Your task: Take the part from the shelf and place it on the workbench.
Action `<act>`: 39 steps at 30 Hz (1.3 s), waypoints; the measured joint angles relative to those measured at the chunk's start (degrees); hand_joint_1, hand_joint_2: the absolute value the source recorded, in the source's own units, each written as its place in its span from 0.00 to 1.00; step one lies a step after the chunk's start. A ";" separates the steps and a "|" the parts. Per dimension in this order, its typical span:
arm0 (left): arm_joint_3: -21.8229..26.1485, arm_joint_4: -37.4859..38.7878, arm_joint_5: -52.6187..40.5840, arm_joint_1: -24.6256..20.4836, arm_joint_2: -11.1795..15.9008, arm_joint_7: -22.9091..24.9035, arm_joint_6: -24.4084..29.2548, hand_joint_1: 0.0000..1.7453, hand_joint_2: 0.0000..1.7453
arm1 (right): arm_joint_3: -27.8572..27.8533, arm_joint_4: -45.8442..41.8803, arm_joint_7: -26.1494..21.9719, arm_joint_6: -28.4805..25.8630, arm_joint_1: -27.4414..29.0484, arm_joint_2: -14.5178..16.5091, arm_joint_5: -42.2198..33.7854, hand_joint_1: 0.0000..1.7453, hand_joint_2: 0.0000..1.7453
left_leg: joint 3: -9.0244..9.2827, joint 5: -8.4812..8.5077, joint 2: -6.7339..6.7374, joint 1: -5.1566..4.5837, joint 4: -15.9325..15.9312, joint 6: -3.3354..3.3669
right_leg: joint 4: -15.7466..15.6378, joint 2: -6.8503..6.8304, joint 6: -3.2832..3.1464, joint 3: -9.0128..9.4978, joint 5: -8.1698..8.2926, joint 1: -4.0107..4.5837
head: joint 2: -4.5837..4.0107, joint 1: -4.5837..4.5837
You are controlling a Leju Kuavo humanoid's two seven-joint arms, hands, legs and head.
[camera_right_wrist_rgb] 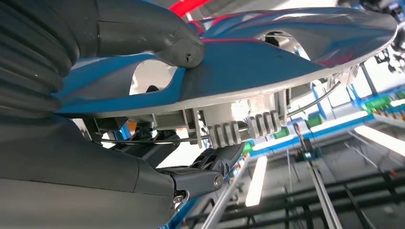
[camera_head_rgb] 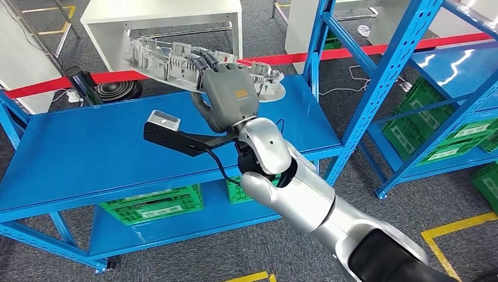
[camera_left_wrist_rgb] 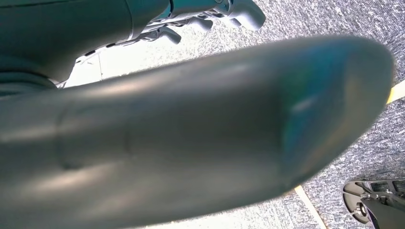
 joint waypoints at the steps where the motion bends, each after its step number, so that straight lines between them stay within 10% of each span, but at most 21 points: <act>1: 0.01 0.00 -0.03 0.02 -0.01 -0.05 0.02 0.00 0.00 | 0.00 -0.12 -0.15 -0.24 -0.29 -0.01 0.10 1.00 1.00 | 0.00 0.00 0.00 0.00 0.00 0.00 | 0.00 0.00 0.00 0.00 0.00 0.00 | 0.00 0.00; 5: 0.03 -0.02 -0.27 0.04 -0.04 -0.55 0.04 0.00 1.00 | 0.03 -0.61 -0.98 -1.31 -1.18 -0.03 0.31 1.00 1.00 | 0.00 0.00 -0.01 0.00 0.00 -0.01 | 0.00 -0.01 0.00 0.00 0.00 0.00 | 0.00 0.00; 39: 2.80 -0.28 0.14 -0.29 -0.48 -3.90 0.46 0.00 1.00 | 4.56 -9.77 -3.27 -2.58 0.96 -4.72 -7.06 1.00 1.00 | -0.12 -0.08 -0.02 -0.22 0.13 0.10 | -0.02 -0.04 0.12 -0.03 0.05 -0.14 | 0.00 0.00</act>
